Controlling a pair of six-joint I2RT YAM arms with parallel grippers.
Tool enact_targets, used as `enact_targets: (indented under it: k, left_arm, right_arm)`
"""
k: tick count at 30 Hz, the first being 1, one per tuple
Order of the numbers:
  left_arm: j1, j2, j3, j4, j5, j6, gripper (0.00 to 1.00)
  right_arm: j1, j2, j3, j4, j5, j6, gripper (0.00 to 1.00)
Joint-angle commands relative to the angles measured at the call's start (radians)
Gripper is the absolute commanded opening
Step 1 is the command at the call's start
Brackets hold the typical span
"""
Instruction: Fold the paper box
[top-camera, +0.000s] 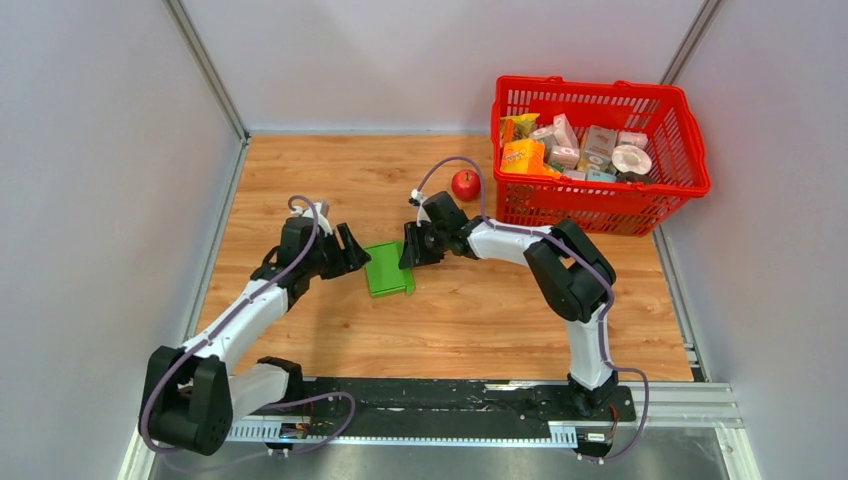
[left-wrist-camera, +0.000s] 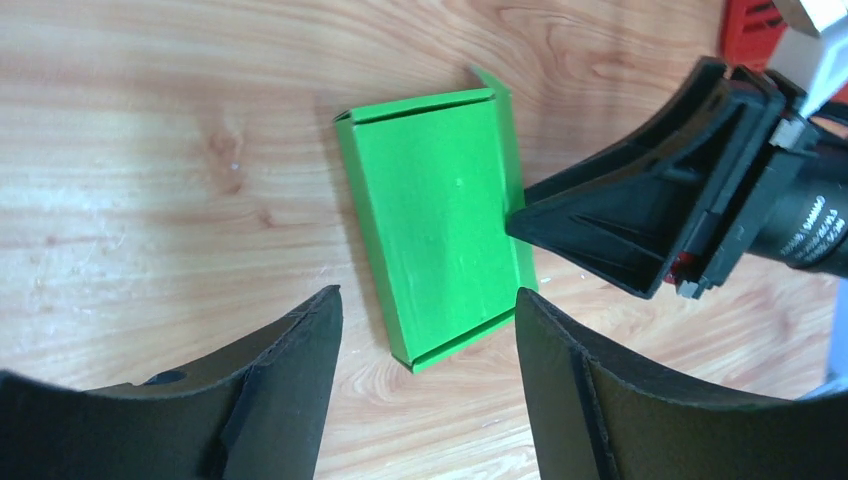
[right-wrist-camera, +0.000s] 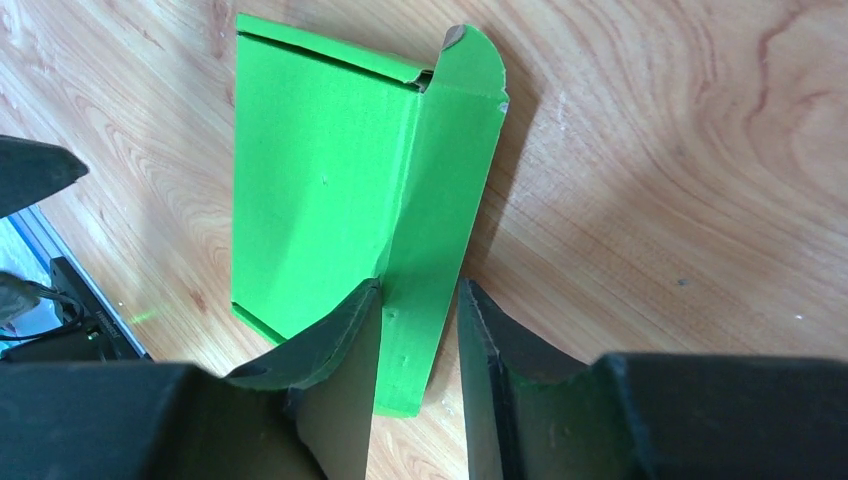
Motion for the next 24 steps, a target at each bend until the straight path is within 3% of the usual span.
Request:
enact_targets:
  k: [1, 8, 15, 24]
  left_arm:
    - [0.054, -0.011, -0.048, 0.074, 0.097, -0.135, 0.72]
    - [0.055, 0.109, -0.083, 0.212, 0.147, -0.221, 0.73]
    - [0.055, 0.123, -0.15, 0.309, 0.114, -0.277, 0.74]
    - [0.055, 0.244, -0.189, 0.502, 0.199, -0.35, 0.75]
  right_arm:
    - [0.005, 0.055, -0.017, -0.077, 0.105, -0.027, 0.34]
    - [-0.007, 0.029, -0.046, -0.068, 0.103, -0.028, 0.33]
    - [-0.026, 0.027, -0.057, -0.077, 0.122, -0.025, 0.33]
    - [-0.027, 0.046, -0.049, -0.083, 0.116, -0.024, 0.33]
